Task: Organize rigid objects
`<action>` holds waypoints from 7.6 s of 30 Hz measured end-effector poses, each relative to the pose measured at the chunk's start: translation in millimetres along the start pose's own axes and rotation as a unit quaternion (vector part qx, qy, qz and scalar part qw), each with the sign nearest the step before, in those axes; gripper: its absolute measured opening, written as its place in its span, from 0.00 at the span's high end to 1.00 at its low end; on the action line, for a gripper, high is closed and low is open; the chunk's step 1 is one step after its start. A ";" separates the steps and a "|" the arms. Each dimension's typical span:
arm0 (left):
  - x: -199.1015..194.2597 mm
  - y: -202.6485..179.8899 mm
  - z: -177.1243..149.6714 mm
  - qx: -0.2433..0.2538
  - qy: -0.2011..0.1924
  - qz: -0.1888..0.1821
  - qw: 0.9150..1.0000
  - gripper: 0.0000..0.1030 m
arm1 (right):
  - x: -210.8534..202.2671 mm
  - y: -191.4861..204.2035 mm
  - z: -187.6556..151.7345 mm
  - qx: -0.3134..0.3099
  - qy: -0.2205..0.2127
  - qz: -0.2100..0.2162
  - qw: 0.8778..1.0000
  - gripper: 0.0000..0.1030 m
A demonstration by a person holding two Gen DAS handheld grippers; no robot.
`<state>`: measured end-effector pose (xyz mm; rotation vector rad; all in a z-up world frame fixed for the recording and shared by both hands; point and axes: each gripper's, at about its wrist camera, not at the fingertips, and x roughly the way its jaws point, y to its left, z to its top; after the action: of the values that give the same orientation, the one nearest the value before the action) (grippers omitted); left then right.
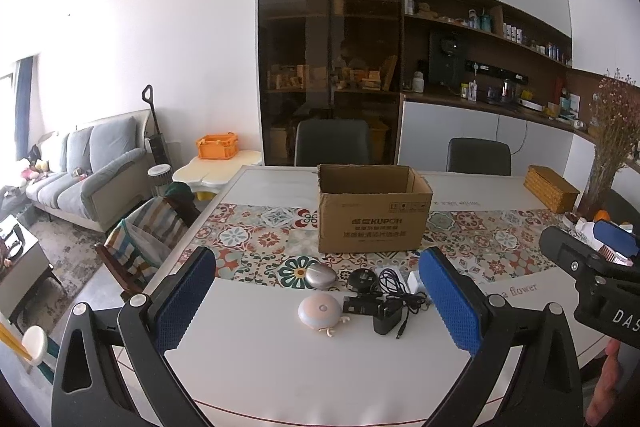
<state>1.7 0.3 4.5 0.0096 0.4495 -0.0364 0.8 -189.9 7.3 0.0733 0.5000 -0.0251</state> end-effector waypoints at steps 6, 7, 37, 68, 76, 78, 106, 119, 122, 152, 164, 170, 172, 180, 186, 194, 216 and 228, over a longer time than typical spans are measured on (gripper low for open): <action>-0.2 -0.3 0.7 0.000 0.000 0.000 1.000 0.00 | -0.6 0.8 -0.3 0.000 -0.001 -0.002 1.000 0.02; -0.3 -0.6 0.6 0.000 0.001 0.000 1.000 0.00 | -0.6 0.6 -0.3 -0.001 -0.001 -0.002 1.000 0.02; -7.1 -1.1 5.2 0.005 -0.005 -0.002 1.000 0.00 | -4.4 0.6 4.1 -0.005 -0.009 -0.002 1.000 0.02; -2.7 -2.4 9.2 0.007 -0.006 0.002 1.000 0.00 | 0.5 -1.3 2.8 -0.008 -0.004 0.006 1.000 0.02; -1.5 -2.1 9.3 0.008 -0.006 0.003 1.000 0.00 | 1.1 -1.2 3.4 -0.007 -0.004 0.005 1.000 0.02; -2.3 -3.2 8.7 0.007 -0.006 0.003 1.000 0.00 | 0.2 -1.5 3.2 -0.007 -0.004 0.006 1.000 0.02; 72.8 12.1 -51.3 0.011 0.118 0.001 0.993 0.00 | 73.3 9.6 -35.7 -0.009 0.114 0.018 0.993 0.02; 181.9 25.5 -99.8 0.033 0.192 -0.033 0.980 0.00 | 165.5 25.8 -83.4 -0.003 0.200 0.007 0.980 0.02; 202.3 24.0 -108.8 0.044 0.201 -0.045 0.977 0.00 | 184.0 28.2 -90.7 -0.002 0.206 0.004 0.979 0.02; 293.7 -0.9 -141.6 0.212 0.213 -0.139 0.944 0.15 | 265.4 39.4 -126.1 0.037 0.272 0.011 0.961 0.02; 289.5 -0.7 -142.5 0.185 0.216 -0.150 0.947 0.19 | 266.9 42.3 -122.6 0.016 0.265 0.008 0.964 0.02; 284.2 8.3 -139.8 0.146 0.225 -0.142 0.953 0.19 | 268.9 42.1 -122.6 0.008 0.268 0.012 0.963 0.02; 280.7 10.7 -137.4 0.142 0.220 -0.135 0.956 0.19 | 268.7 41.6 -123.1 0.008 0.268 0.013 0.963 0.02; 280.8 13.1 -144.3 0.142 0.221 -0.129 0.956 0.19 | 271.8 46.5 -124.4 -0.004 0.269 0.020 0.963 0.02; 282.9 11.9 -145.7 0.158 0.228 -0.117 0.953 0.19 | 270.5 46.4 -124.3 -0.001 0.269 0.020 0.963 0.02; 285.3 11.0 -139.6 0.163 0.261 -0.097 0.946 0.10 | 268.3 44.1 -119.8 0.003 0.266 0.017 0.964 0.02; 295.4 17.3 -135.8 0.136 0.300 -0.128 0.936 0.27 | 271.1 42.3 -113.9 0.037 0.269 0.021 0.962 0.02; 273.8 24.0 -120.6 0.111 0.259 -0.123 0.951 0.28 | 270.3 44.8 -115.0 0.022 0.267 0.020 0.963 0.02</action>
<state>196.6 17.4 -223.1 0.1894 0.9702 -0.3358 184.8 -138.1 -220.2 0.1353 1.0377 0.0251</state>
